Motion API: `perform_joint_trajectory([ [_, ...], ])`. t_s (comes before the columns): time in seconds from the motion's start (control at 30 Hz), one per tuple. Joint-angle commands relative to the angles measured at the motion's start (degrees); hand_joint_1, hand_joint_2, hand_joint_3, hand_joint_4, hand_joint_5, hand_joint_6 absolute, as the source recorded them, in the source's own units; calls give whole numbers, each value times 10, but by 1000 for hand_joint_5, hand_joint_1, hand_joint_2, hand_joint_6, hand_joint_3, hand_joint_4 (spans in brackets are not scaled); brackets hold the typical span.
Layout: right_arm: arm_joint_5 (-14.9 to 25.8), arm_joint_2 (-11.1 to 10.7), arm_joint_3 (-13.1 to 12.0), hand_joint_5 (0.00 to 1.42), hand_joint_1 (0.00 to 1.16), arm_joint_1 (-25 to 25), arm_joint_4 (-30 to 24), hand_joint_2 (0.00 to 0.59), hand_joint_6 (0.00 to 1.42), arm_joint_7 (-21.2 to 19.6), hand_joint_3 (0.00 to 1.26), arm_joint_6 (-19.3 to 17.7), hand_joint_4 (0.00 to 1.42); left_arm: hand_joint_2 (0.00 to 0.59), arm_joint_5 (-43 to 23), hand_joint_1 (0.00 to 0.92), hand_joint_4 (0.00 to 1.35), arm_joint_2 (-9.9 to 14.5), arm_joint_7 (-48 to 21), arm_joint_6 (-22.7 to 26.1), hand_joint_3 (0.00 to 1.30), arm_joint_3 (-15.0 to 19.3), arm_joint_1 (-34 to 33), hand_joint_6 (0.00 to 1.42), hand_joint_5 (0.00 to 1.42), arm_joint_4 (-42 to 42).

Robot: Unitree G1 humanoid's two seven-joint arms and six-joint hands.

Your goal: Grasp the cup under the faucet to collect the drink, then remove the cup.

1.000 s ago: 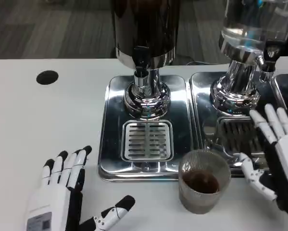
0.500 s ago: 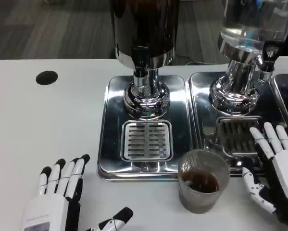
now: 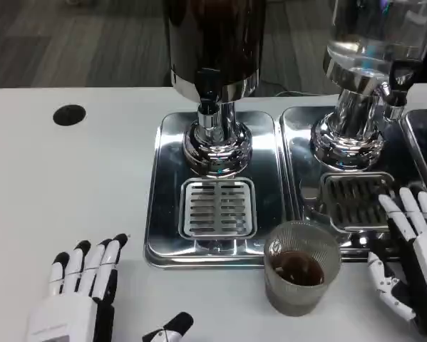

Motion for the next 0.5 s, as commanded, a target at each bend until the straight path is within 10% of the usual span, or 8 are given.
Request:
perform_joint_trajectory([
  [0.03, 4, -6, 4, 0, 161, 7, -12, 538, 43, -11, 161, 0, 49, 82, -2, 0, 0, -10, 15, 2, 99, 1, 8, 0, 30, 2],
  [0.5, 14, -11, 9, 0, 133, 10, -22, 566, 50, -13, 174, -8, 52, 82, 7, 0, 0, -17, 11, 8, 99, -4, 5, 0, 30, 0],
])
